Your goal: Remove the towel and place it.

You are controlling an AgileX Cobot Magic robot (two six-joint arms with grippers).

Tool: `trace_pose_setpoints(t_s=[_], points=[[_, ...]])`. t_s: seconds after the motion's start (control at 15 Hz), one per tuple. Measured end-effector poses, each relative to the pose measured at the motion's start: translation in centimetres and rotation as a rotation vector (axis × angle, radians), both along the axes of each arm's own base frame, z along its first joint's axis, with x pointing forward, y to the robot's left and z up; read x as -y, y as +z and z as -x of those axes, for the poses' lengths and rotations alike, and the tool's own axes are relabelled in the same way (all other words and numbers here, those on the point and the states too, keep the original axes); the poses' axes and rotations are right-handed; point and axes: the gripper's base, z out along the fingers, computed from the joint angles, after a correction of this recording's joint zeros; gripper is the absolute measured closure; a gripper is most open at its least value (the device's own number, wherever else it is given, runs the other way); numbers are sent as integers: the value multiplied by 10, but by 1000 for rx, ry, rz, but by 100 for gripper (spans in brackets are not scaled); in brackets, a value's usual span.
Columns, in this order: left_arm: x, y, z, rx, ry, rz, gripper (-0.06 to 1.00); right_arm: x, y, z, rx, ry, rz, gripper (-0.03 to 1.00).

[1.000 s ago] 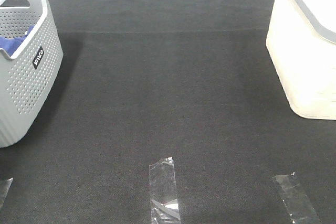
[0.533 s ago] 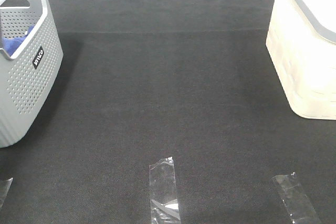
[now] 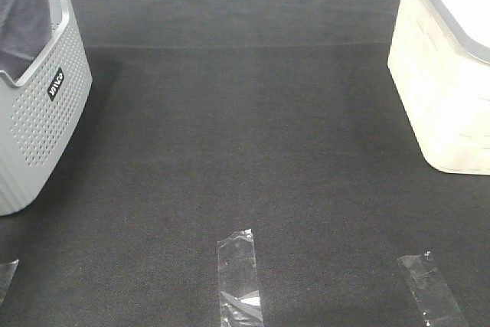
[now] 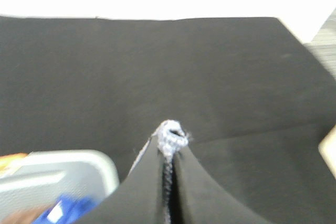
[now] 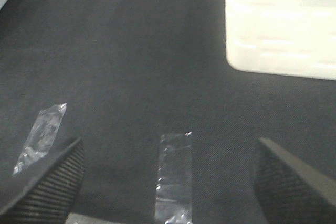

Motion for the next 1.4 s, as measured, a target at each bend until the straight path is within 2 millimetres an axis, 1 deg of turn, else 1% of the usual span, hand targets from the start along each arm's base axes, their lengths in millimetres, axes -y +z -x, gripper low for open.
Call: trace_pose_setpoints(t_s=[0.2, 0.33, 0.47, 0.73, 0.93, 1.13, 1.33, 1.4], points=[[38, 12, 8, 80, -81, 9, 94, -4, 0, -17, -111, 30, -23, 17], [64, 21, 15, 145, -131, 27, 94, -8, -1, -31, -188, 98, -25, 18], [90, 24, 23, 167, -194, 38, 94, -12, 0, -40, -217, 148, -34, 19], [140, 26, 41, 188, -328, 52, 94, -26, 15, -66, -57, 266, -150, 21], [176, 26, 60, 194, -440, 49, 94, -39, 21, -90, 37, 435, -170, 22], [206, 24, 81, 197, -555, 13, 94, -54, 13, -120, 68, 615, -127, 22], [226, 20, 99, 168, -656, -27, 94, -63, 0, -150, 64, 684, -176, 22], [230, 18, 103, 148, -683, -38, 94, -66, -8, -165, 77, 698, -196, 22]])
